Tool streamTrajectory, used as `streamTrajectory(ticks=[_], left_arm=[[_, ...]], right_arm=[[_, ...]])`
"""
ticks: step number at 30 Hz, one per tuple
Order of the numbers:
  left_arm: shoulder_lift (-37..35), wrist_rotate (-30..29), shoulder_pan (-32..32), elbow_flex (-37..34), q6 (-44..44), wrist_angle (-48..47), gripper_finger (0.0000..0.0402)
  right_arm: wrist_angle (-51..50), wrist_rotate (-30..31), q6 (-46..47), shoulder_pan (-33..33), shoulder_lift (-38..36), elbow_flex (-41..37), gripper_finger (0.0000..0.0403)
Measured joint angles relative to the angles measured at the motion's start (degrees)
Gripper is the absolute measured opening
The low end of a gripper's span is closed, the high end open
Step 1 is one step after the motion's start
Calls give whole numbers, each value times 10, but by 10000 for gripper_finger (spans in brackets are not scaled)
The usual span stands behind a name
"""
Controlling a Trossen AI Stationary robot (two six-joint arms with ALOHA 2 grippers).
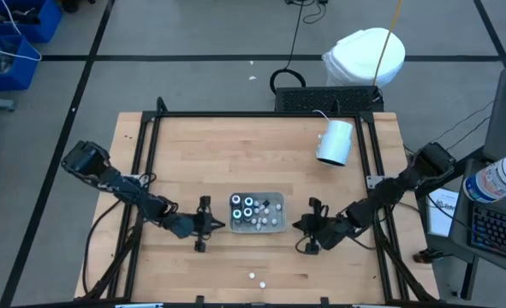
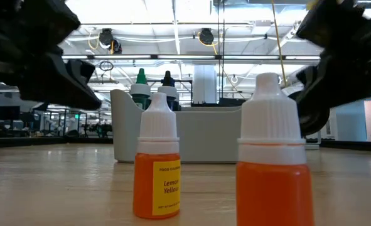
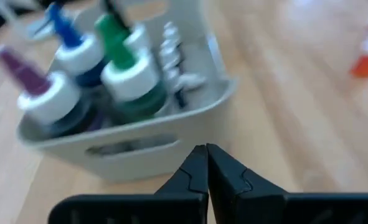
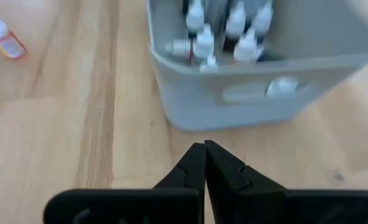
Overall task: Pick & Place food coloring
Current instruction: Put the small orange food coloring bottle into the gray bin
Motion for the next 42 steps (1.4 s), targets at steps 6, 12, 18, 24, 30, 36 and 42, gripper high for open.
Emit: streamTrajectory(ticks=[6, 12, 18, 24, 30, 36, 42], left_arm=[[0, -1, -32, 20, 69, 88, 5], [7, 8, -66, 79, 109, 52, 3], [7, -47, -102, 110, 123, 50, 4], [34, -31, -102, 154, 49, 5, 4], [114, -19, -90, 275, 33, -111, 4], [191, -22, -86, 432, -8, -250, 6], [256, -29, -84, 571, -113, -410, 15]], right_arm=[[47, -2, -128, 33, -31, 0, 0], [219, -82, -301, 38, -54, -44, 0], [404, -138, -359, 23, -121, -163, 0], [358, -120, -335, -16, -224, -203, 0], [305, -124, -345, -22, -269, -209, 0], [274, -133, -358, -19, -281, -209, 0], [269, -183, -376, -20, -294, -209, 0]])
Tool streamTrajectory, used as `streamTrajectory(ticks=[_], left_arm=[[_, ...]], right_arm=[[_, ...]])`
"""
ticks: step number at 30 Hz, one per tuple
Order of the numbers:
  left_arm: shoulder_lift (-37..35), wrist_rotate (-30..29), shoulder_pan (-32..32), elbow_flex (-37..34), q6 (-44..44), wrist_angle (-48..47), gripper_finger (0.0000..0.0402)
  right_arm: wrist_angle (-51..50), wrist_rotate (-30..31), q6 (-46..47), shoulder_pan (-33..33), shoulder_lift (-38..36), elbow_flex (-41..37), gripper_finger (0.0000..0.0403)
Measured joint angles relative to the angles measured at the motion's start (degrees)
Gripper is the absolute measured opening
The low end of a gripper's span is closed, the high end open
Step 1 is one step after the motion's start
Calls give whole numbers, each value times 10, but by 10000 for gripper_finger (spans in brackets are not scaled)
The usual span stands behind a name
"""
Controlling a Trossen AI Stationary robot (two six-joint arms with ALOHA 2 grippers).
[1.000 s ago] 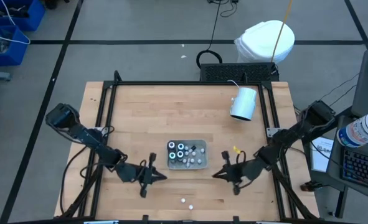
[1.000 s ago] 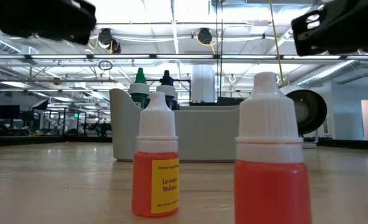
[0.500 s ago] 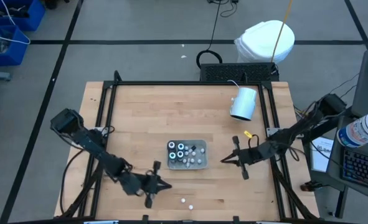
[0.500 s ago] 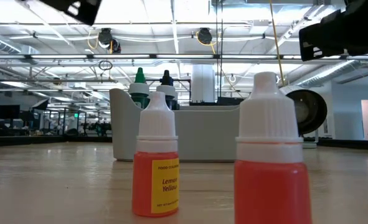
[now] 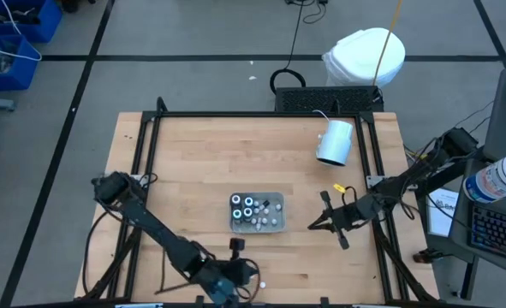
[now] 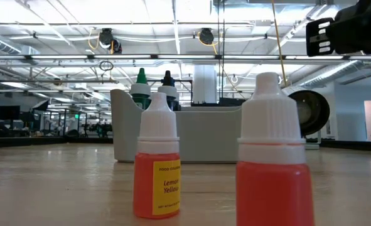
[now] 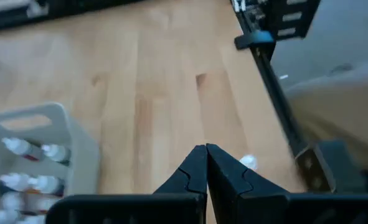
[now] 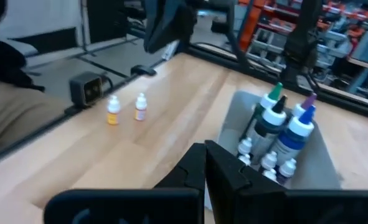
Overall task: Pick & Place food coloring
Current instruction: Put the small orange food coloring bottle into the gray bin
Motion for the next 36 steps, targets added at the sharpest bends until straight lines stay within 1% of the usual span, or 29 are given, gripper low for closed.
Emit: streamTrajectory(ticks=[2, 5, 10, 15, 18, 21, 24, 29, 33, 36], left_arm=[[20, 0, -2, 28, -33, -26, 26], [48, 3, -13, 45, -43, -40, 59], [75, 15, -31, 46, -47, -47, 145], [85, -18, -38, 46, -30, -51, 231], [85, -10, -35, 46, -34, -58, 270], [85, 4, -27, 46, -51, -65, 298], [85, 33, -17, 46, -58, -64, 312], [85, 87, 2, 46, -63, -63, 315], [85, 96, 15, 46, -61, -64, 297], [85, 124, 26, 46, -61, -66, 278]], right_arm=[[1, -3, 2, 1, -6, 0, 0], [-3, -3, 7, 2, -9, 0, 0], [-1, -2, 8, 2, -11, 0, 0], [1, -2, 5, 2, -11, 0, 0], [0, 0, 5, 2, -11, 0, 0], [0, 0, 19, 2, -11, 0, 0], [0, 0, 21, 2, -11, 0, 0], [0, 0, 21, 2, -11, 0, 0], [0, 0, 21, 2, -11, 0, 0], [-2, 0, 21, 2, -11, 0, 0]])
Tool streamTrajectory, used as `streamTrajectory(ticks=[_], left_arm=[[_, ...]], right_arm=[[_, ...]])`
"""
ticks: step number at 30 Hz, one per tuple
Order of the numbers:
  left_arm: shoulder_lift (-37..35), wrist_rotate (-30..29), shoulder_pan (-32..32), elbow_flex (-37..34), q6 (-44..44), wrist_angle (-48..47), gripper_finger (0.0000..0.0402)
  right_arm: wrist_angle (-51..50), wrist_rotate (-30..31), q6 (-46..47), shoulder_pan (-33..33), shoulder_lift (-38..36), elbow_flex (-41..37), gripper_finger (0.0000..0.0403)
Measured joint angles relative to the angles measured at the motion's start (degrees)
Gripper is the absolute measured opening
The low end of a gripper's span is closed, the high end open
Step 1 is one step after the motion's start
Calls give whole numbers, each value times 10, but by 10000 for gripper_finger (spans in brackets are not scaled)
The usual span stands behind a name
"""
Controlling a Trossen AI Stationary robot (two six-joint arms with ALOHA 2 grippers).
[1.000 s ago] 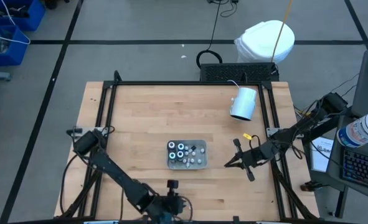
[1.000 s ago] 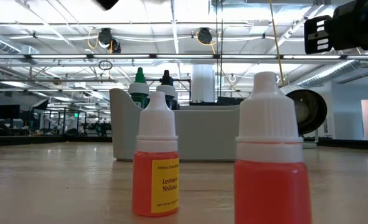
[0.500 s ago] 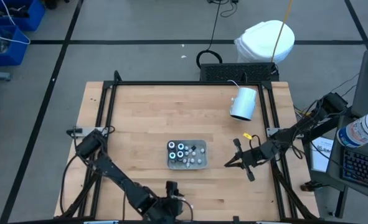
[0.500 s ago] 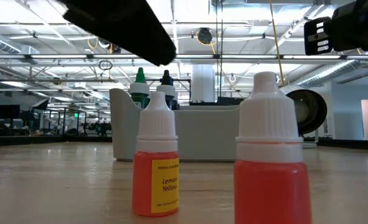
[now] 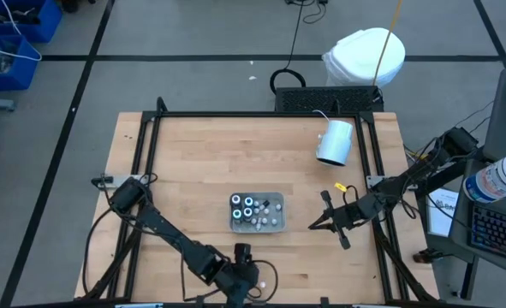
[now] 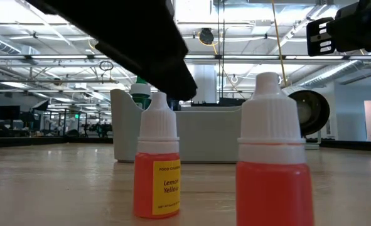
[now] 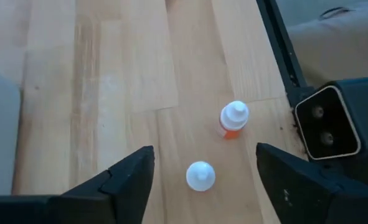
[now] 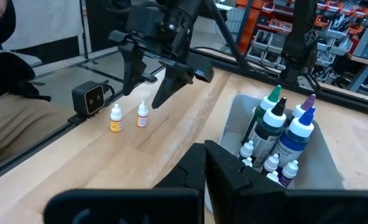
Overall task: Pick & Place food coloring
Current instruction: Put the small orange food coloring bottle into the gray bin
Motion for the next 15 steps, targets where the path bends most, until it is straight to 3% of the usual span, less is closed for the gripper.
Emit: streamTrajectory(ticks=[5, 15], left_arm=[[0, 50, 11, -3, -1, -10, 247], [0, 51, 13, -29, -13, 14, 228]], right_arm=[[-1, 0, -1, 0, 0, 0, 0], [0, 0, -1, 0, 0, 0, 0]])
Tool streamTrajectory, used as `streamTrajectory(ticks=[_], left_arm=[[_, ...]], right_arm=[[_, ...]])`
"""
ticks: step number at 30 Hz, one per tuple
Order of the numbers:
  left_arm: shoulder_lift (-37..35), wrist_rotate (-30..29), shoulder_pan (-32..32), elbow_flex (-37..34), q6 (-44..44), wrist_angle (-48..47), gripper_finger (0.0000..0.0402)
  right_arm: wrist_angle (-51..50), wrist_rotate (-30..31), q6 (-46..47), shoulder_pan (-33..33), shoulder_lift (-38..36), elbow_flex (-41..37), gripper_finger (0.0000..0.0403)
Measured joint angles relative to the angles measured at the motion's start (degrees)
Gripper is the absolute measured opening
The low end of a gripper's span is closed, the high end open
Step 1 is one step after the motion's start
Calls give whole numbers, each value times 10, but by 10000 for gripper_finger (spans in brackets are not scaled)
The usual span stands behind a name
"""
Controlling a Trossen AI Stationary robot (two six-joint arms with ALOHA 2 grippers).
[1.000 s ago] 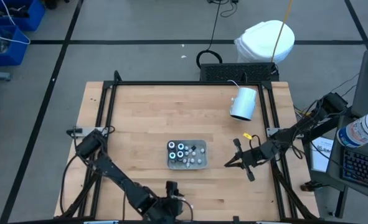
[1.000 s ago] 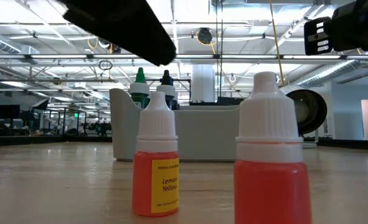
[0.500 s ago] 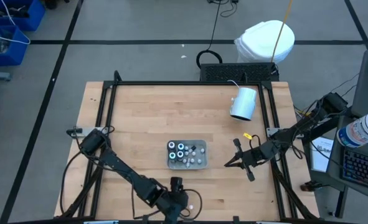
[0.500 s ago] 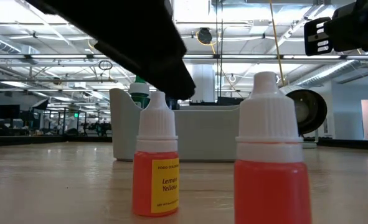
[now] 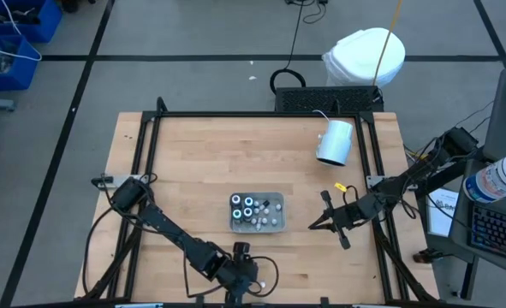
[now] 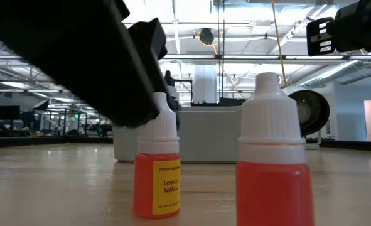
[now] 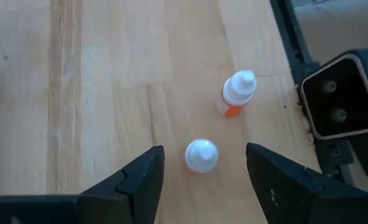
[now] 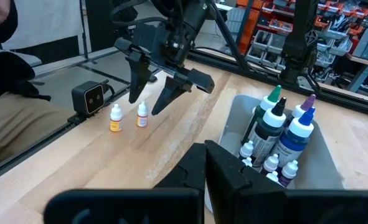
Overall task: Pick & Place food coloring
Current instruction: Put the small orange food coloring bottle into the gray bin
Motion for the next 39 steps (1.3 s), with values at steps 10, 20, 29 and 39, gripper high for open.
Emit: streamTrajectory(ticks=[10, 20, 29, 39], left_arm=[[0, -1, 7, 0, 4, 4, 227], [0, 0, 6, 0, -1, 6, 227], [0, -1, 6, 0, 3, 7, 227], [0, 0, 6, 0, 9, 12, 227]], right_arm=[[0, 0, 0, 0, 0, 0, 0], [-46, -2, -37, -16, -69, 1, 0], [-84, -62, -24, -48, -181, -41, 0], [-54, -77, 0, -89, -237, -102, 0]])
